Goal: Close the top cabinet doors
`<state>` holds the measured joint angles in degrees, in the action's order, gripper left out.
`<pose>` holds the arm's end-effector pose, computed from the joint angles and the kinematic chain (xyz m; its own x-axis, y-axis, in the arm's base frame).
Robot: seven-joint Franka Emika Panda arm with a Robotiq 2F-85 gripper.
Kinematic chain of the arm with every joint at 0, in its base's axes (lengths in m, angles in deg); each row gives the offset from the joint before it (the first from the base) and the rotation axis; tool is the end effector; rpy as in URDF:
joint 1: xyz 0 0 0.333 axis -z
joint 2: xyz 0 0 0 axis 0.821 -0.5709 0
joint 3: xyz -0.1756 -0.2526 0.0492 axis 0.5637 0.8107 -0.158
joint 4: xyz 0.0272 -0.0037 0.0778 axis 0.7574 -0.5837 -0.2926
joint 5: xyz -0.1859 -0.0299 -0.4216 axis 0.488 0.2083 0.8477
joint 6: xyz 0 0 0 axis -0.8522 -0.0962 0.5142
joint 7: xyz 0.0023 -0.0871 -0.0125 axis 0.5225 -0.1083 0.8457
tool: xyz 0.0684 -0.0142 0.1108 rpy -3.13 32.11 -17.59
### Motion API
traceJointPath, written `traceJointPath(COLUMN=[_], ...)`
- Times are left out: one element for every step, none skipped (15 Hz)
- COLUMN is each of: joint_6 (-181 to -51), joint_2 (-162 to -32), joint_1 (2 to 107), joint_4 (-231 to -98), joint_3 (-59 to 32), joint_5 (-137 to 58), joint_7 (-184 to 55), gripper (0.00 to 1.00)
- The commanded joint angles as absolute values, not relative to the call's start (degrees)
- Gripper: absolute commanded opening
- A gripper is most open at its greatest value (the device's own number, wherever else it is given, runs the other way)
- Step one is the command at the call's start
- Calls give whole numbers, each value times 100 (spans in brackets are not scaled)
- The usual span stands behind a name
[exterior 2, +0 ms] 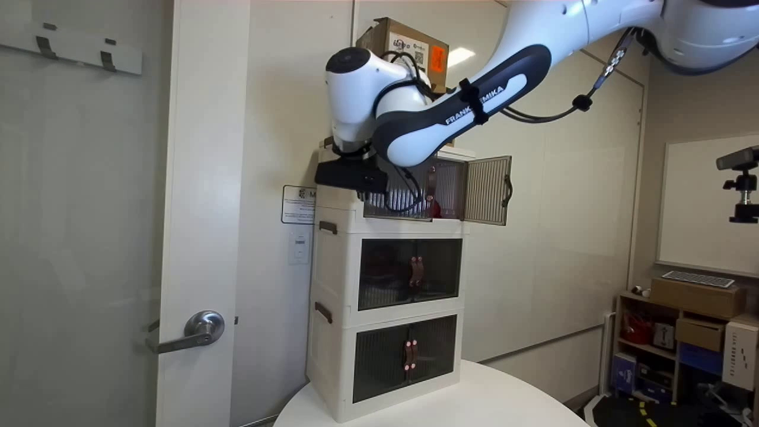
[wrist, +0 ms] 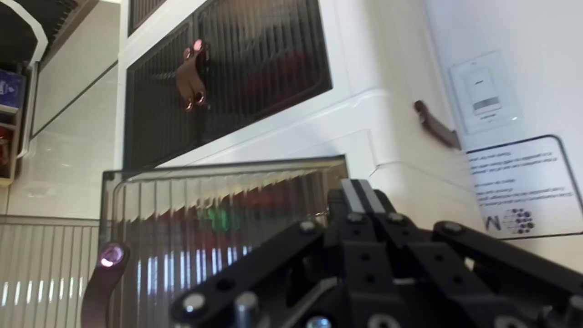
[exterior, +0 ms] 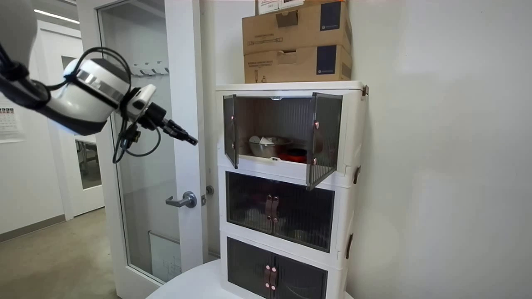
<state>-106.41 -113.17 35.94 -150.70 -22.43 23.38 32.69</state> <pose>0.7718 0.2775 0.3905 0.3479 -0.4514 0.8217 -0.6591 -0.7411 -0.1280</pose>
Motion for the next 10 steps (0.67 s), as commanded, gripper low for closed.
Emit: traceJointPath(joint_6=[-10538,-10387,-10283,-10224,-10172,-10145,-10207,-10292,-10450,-10621], joint_2=[-10569,-10441,-10302,-10151,-10024,-9914,-9826,-9745,-9725,-9659], joint_1=[3987,4077,4219,4367,4500,4647,4823,5019,5224,5394], joint_4=[-15697,-15756,-15826,-15913,-15988,-16041,-16089,-16115,-16112,-16141], joint_3=[-1961,-1840,-1725,-1626,-1523,-1424,-1330,-1244,-1197,-1203], joint_5=[2279,2373,2440,2500,2604,2734,2872,2985,3014,2908], joint_7=[3221,3306,3321,3300,3288,3275,3238,3148,3026,2849], gripper=[0,0,0,0,0,0,0,0,0,0])
